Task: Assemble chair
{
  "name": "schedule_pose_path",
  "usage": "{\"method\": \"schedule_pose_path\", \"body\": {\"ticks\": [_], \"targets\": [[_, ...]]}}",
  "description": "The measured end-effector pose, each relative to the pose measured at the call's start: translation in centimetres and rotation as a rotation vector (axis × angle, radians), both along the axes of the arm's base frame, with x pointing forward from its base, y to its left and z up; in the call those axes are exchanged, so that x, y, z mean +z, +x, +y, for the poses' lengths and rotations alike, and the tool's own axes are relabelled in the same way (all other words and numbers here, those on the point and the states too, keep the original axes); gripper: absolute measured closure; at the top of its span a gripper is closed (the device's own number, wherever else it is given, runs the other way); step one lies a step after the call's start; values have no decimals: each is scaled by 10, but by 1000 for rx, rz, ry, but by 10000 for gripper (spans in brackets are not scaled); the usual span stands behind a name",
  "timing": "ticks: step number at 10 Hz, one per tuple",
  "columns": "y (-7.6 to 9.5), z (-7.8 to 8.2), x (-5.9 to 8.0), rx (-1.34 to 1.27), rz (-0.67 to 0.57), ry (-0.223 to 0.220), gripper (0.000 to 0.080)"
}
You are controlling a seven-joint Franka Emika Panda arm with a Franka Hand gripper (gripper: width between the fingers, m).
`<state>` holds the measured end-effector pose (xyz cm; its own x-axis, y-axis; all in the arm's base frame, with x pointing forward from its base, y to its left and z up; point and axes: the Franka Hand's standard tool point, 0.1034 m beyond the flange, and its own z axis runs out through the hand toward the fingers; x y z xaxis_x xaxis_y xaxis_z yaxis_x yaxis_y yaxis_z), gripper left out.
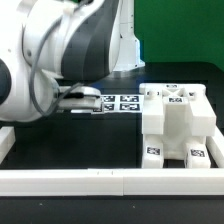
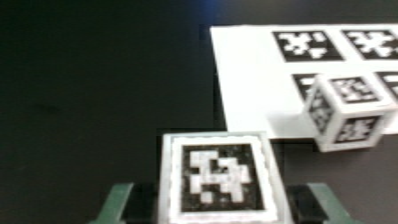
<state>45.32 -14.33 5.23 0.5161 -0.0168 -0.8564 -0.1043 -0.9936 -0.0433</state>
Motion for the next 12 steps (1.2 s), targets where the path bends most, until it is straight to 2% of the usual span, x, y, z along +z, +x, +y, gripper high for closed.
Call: {"method": "schedule_pose_path", "body": {"ticks": [1, 3, 5, 6, 7, 8, 9, 10, 11, 12], "targets": [[8, 0, 6, 21, -110, 1, 518], [0, -5, 5, 19, -230, -11, 518], [12, -6, 6, 36, -382, -35, 518], [22, 11, 19, 52, -464, -34, 518], [32, 27, 34, 41, -521, -13, 518], [55, 38, 50, 29, -650, 1, 518], [64, 41, 59, 36, -842, 7, 518], [50, 40, 56, 24, -888, -7, 518], [51, 36, 54, 27, -921, -22, 518], [59, 31, 55, 37, -1016, -46, 518]]}}
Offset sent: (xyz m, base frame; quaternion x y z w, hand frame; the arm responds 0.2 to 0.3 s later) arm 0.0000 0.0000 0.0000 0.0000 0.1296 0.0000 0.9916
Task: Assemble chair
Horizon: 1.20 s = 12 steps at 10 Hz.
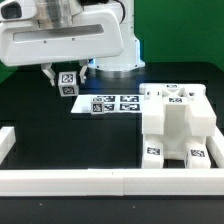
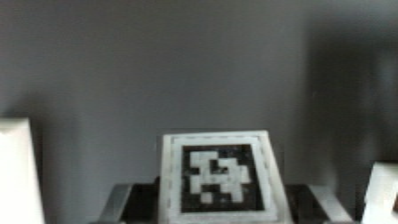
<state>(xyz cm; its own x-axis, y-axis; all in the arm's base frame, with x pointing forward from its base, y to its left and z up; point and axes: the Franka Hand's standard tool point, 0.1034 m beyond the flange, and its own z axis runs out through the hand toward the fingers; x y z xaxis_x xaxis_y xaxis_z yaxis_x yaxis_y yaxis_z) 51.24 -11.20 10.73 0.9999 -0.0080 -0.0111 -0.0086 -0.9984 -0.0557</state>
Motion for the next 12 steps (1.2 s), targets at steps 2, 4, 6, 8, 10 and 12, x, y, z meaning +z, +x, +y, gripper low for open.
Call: {"method": "schedule_pose_path", "body": {"ticks": [2, 4, 6, 8, 10, 12], "targets": [[4, 13, 10, -22, -101, -15, 518], [29, 58, 31, -33, -257, -42, 518], [38, 66, 41, -20, -405, -102, 518], [32, 61, 36, -20, -410, -113, 518], [33, 64, 36, -21, -411, -111, 518], [44, 114, 43, -91, -435, -50, 518]]}}
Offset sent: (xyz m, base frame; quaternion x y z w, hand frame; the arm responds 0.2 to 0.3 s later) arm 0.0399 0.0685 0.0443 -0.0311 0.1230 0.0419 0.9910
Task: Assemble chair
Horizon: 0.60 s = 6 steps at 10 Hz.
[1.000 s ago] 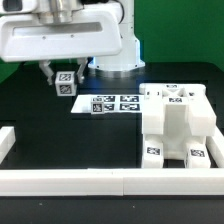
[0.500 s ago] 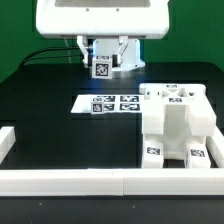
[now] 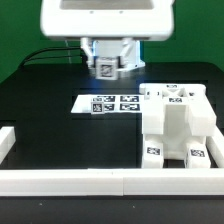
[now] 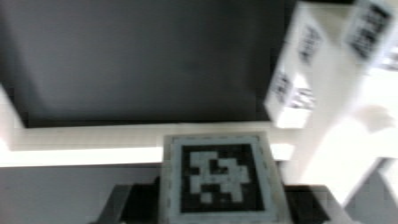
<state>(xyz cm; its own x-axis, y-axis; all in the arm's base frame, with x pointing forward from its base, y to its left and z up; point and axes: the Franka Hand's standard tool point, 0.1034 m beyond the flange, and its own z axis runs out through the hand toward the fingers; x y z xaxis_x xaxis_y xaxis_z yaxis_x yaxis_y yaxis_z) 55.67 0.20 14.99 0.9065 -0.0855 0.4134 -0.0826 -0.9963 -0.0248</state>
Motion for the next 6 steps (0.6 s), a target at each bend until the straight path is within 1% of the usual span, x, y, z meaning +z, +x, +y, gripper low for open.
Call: {"method": "schedule_pose_path", "body": {"ticks": [1, 2, 5, 6], "targets": [[4, 17, 2, -17, -13, 30, 518], [6, 24, 5, -20, -14, 44, 518], [5, 22, 3, -18, -10, 40, 518], [4, 25, 2, -24, -10, 45, 518]]}}
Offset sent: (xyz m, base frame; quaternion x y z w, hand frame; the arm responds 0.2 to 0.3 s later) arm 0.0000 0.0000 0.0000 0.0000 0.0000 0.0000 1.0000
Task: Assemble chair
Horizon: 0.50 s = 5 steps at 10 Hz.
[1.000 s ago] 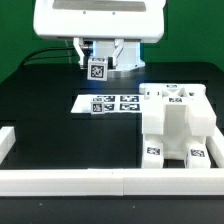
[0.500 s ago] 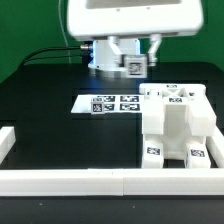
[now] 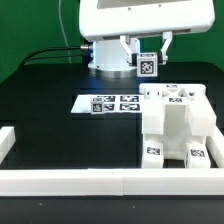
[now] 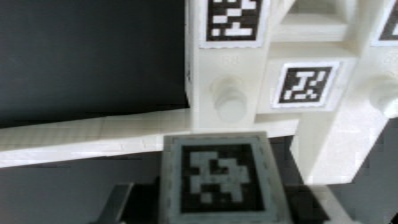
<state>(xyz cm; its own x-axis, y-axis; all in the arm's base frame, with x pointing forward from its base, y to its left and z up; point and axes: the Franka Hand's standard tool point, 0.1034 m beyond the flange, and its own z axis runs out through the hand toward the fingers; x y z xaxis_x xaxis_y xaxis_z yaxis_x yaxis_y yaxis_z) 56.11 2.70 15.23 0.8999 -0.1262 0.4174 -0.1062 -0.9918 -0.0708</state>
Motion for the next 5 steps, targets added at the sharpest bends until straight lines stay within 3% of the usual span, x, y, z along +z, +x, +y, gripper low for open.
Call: {"method": "schedule_pose_path", "body": {"ticks": [2, 4, 5], "targets": [[1, 41, -2, 12, 1, 25, 518], [14, 88, -5, 22, 16, 52, 518], [17, 81, -5, 47, -5, 26, 518]]}}
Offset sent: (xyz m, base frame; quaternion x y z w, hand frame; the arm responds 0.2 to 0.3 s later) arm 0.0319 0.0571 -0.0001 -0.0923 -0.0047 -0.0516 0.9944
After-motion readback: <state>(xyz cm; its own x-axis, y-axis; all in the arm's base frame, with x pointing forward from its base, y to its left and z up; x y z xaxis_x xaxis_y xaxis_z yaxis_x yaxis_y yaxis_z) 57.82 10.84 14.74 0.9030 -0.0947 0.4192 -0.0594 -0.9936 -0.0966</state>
